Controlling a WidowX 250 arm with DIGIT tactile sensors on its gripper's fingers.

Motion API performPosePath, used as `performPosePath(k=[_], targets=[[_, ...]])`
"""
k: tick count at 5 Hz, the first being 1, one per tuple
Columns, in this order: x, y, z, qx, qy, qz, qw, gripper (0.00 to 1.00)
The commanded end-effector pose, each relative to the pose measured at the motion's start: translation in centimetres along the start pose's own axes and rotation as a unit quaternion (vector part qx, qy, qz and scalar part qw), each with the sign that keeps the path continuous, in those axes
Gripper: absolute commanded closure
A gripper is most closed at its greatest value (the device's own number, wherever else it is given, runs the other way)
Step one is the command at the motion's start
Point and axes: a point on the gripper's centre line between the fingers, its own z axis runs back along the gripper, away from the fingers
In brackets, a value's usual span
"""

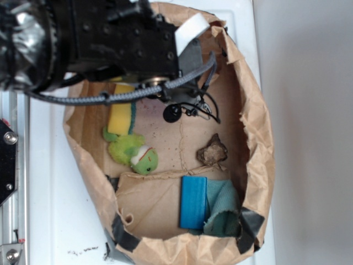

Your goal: Grab the red paper.

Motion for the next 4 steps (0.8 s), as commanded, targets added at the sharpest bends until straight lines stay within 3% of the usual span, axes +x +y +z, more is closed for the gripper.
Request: performPosePath(k=[1, 3, 4], targets=[[0.6, 1.1, 3.3, -0.036, 0.002, -0.067, 0.997, 1.00], [-1.9, -0.4, 5.3, -0.032, 0.028, -0.200, 0.979, 1.00], [-3.7, -1.2, 7.1, -0.056, 0.025, -0.250, 0.966, 1.00]])
